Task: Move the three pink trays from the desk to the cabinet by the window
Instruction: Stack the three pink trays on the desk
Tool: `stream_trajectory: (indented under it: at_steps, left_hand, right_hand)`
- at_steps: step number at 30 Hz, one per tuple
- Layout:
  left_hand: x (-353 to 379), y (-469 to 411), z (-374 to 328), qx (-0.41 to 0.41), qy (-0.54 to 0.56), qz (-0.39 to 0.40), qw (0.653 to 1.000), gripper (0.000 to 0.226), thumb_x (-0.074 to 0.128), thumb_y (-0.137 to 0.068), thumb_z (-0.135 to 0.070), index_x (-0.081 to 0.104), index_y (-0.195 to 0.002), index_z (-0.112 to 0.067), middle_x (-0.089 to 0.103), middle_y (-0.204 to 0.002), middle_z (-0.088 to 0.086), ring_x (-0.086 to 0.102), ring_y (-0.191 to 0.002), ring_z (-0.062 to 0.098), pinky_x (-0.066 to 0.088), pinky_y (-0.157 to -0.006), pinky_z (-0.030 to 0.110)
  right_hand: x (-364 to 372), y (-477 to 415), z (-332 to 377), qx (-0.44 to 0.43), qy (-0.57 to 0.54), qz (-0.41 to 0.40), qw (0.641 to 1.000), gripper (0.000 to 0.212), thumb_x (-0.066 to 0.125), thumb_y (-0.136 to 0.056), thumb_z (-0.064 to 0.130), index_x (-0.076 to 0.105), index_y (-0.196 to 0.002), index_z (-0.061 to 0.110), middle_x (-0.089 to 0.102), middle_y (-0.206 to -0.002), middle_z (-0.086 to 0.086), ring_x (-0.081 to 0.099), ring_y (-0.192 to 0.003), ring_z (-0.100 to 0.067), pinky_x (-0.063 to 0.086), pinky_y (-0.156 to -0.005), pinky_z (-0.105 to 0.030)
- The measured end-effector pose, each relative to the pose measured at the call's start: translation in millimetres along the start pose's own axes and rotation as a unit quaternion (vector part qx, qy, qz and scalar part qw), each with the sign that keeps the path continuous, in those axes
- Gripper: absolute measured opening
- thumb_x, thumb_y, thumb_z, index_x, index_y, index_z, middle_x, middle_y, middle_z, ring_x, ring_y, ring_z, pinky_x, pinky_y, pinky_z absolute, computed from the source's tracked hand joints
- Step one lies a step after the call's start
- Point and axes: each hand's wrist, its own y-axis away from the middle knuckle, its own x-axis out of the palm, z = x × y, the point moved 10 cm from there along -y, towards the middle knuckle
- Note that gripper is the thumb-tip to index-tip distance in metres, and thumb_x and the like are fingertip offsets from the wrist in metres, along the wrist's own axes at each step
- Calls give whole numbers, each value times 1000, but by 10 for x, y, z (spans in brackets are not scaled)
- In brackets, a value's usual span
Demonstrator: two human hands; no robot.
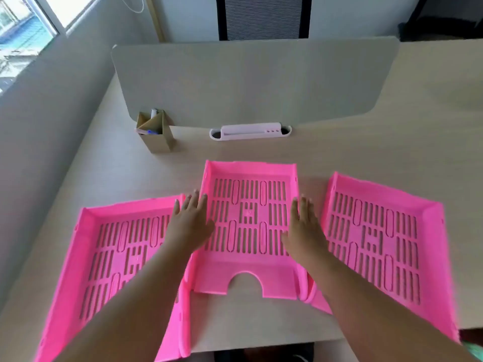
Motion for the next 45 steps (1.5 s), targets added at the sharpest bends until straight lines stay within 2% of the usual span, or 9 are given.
stream_trajectory:
  at_steps: [5,12,20,28,34,36,38,41,45]
  left_hand:
    - [340,128,-84,-8,32,-7,999,70,36,-95,-15,2,-155,-4,-8,-161,21,-13,-149,29,0,-122,47]
    - [466,15,-275,-10,91,-19,996,76,44,-92,-16,2,-155,-4,-15,-161,22,-23,-143,28,-7,-116,45]
    - [227,-133,-683,18,0,-44,999,83,46,-89,-47,11,-155,-10,-2,-164,15,-3,-151,32,0,-121,50]
    - [185,-201,-2435,151,56,-18,987,78,50,-91,-41,18,-154,-9,21,-162,11,16,-149,30,10,-122,44]
    - [683,-113,-3030,146,10,50,988,70,46,-93,-29,18,-153,-5,34,-156,12,20,-147,28,4,-121,43]
    - [783,-99,-3059,121,10,60,991,65,41,-93,-15,18,-153,-5,40,-152,13,27,-144,29,10,-121,43]
    - [798,-84,-3103,92,80,75,990,66,38,-91,-5,17,-153,-6,47,-144,15,41,-132,30,27,-116,42]
    - [667,-54,-3201,44,233,98,966,64,36,-96,-4,14,-155,-15,32,-154,14,44,-131,33,40,-106,43]
    - [242,-165,-3141,42,270,45,961,65,37,-95,-1,16,-155,-15,42,-140,13,57,-113,33,51,-93,47]
  right_hand:
    - [159,-60,-166,0,14,-23,1000,82,40,-89,-7,-12,-153,-1,-11,-163,-23,-6,-151,-37,9,-123,-49]
    - [3,-358,-324,-24,42,-30,998,77,38,-94,-1,-13,-153,0,-10,-164,-20,-7,-151,-35,2,-123,-47]
    - [-372,-390,-587,-46,-9,-37,998,78,28,-99,52,-5,-156,9,-9,-164,-8,-9,-152,-28,2,-124,-47]
    - [-861,111,-2240,110,20,-76,991,77,45,-97,37,7,-156,6,5,-165,-15,2,-152,-33,5,-123,-47]
    - [-536,707,-3216,240,-82,-50,966,73,47,-96,18,7,-156,6,8,-165,-14,10,-152,-33,23,-120,-51]
    - [-351,807,-3322,258,-188,-33,947,66,41,-97,12,10,-155,17,35,-155,-17,46,-135,-35,50,-99,-55]
    - [-278,870,-3385,265,-245,-22,932,63,36,-100,12,10,-155,25,66,-107,-13,71,-80,-26,60,-60,-41]
    - [-510,882,-3482,243,-249,-49,936,67,38,-100,9,5,-157,21,60,-69,-7,54,-45,-17,48,-38,-30]
    - [-1056,623,-3353,199,-181,-87,959,64,41,-98,9,15,-157,12,54,-63,-7,49,-46,-21,34,-43,-26]
